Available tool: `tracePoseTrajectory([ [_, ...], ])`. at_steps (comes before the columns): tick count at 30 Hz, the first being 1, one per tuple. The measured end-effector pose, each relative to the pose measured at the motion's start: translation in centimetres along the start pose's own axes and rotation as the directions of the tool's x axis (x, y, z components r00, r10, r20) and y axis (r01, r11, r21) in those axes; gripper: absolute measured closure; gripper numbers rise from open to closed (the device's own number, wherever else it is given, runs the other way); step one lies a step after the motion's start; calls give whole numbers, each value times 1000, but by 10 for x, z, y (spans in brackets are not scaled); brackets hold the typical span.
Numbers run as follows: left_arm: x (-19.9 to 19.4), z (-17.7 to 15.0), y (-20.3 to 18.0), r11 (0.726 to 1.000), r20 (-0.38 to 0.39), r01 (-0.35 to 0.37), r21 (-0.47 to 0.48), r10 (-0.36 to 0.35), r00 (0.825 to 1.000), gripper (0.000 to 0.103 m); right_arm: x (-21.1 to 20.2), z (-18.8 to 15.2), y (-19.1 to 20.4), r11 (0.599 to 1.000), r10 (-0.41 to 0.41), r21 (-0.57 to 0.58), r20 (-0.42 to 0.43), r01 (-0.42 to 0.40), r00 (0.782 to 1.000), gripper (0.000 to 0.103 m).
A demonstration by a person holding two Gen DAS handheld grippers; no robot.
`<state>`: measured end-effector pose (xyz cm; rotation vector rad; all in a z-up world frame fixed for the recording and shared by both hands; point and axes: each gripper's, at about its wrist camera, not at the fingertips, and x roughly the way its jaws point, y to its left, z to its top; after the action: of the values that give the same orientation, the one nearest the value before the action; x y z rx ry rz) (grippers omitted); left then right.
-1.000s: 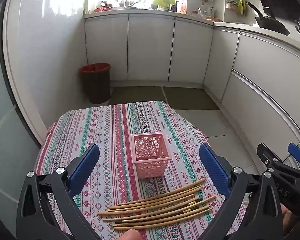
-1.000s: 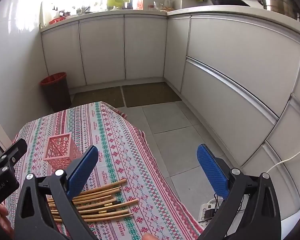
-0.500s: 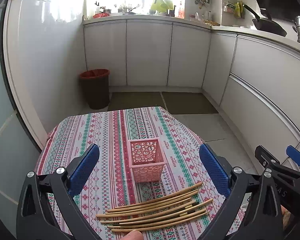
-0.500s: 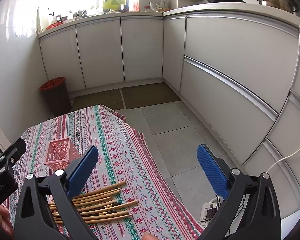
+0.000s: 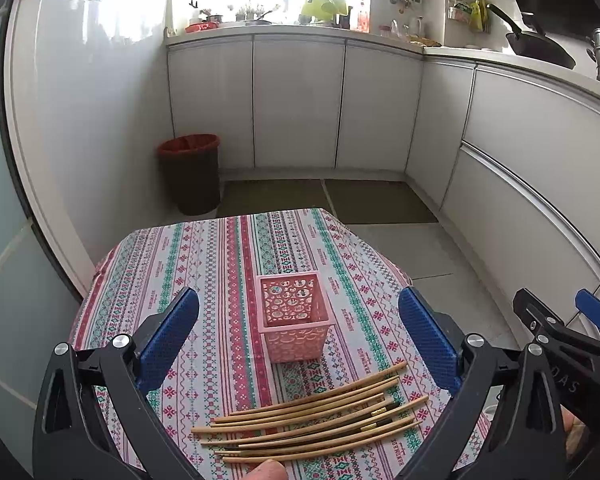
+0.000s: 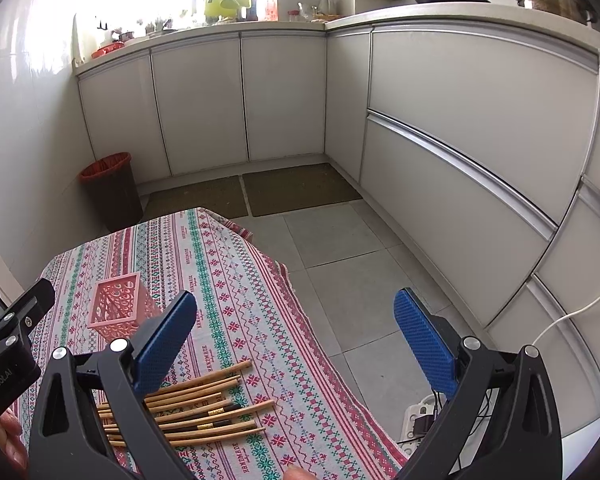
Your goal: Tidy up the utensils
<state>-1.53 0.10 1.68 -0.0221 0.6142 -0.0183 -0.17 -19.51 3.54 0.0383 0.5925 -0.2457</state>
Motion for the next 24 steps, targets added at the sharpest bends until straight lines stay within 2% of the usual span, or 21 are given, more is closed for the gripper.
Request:
tracePoseTrajectory([
  [16,2,-1,1,1000,0,-15,5,15,1000,7,2,-2,1,1000,-4,2,-9,4,1000,7],
  [24,10,-1,2,1000,-50,-20,5,21,999,7,3,-3,3,1000,-2,0,-16,2,1000,7],
])
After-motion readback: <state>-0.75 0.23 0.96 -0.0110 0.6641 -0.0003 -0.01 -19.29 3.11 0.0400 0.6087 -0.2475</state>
